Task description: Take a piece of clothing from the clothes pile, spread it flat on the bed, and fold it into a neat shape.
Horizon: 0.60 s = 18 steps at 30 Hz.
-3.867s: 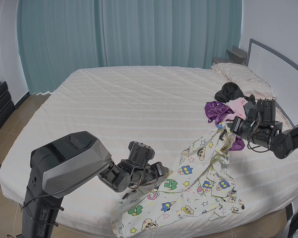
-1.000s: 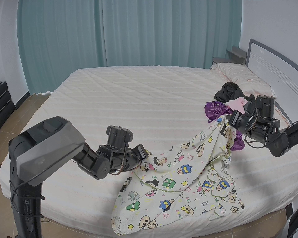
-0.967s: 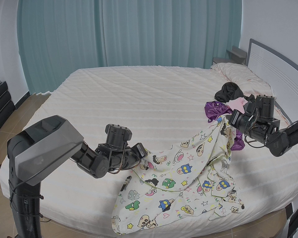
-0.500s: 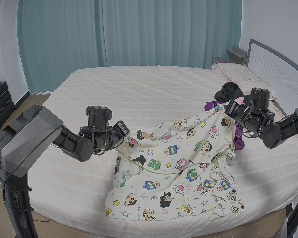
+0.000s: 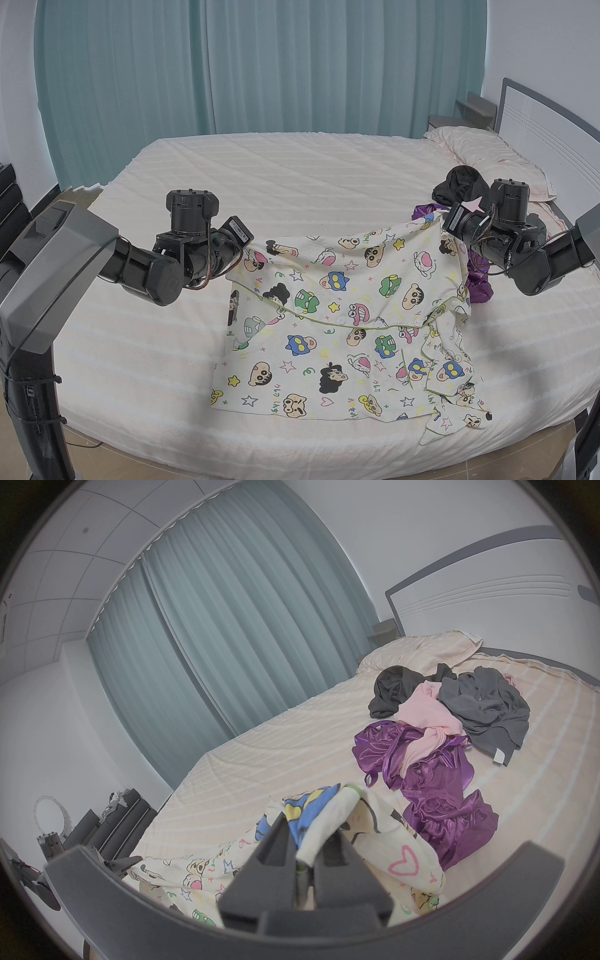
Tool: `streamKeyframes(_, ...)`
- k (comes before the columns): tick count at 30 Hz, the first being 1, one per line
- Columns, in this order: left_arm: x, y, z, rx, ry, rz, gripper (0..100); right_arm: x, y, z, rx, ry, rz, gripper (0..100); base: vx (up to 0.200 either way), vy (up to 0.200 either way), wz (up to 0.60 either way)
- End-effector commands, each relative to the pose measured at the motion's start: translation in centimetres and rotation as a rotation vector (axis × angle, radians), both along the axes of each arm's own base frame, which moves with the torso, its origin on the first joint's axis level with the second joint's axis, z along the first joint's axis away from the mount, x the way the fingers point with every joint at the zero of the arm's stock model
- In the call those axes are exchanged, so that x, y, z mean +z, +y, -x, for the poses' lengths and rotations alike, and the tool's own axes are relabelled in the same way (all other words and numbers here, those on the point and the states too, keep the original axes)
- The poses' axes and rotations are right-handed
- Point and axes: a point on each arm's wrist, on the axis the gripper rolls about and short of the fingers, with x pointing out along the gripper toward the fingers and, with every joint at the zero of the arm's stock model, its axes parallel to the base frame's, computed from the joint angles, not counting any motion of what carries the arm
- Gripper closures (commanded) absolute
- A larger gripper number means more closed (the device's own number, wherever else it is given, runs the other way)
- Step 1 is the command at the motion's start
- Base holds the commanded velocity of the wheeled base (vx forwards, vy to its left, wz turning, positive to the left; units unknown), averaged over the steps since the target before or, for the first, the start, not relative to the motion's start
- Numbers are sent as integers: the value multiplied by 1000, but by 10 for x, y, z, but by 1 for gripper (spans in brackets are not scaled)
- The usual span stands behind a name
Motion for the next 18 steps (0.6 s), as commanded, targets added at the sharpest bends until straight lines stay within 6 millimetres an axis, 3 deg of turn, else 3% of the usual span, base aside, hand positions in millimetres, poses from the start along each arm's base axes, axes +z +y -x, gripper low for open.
streamKeyframes(1, -2, 2, -2, 21, 5, -8, 100, -4, 1, -3, 2, 7, 1, 100, 0, 0, 0)
streamKeyframes(4, -8, 2, -4, 52, 13, -22, 100, -5, 2, -6, 2, 8, 1, 100, 0, 0, 0)
streamKeyframes(16, -18, 1, -7, 50, 30, -28, 100, -14, 4, -14, 2, 20, 4, 100, 200, 0, 0)
streamKeyframes(18, -22, 1, -7, 51, 38, -33, 100, -17, 4, -18, 0, 25, 5, 100, 0, 0, 0)
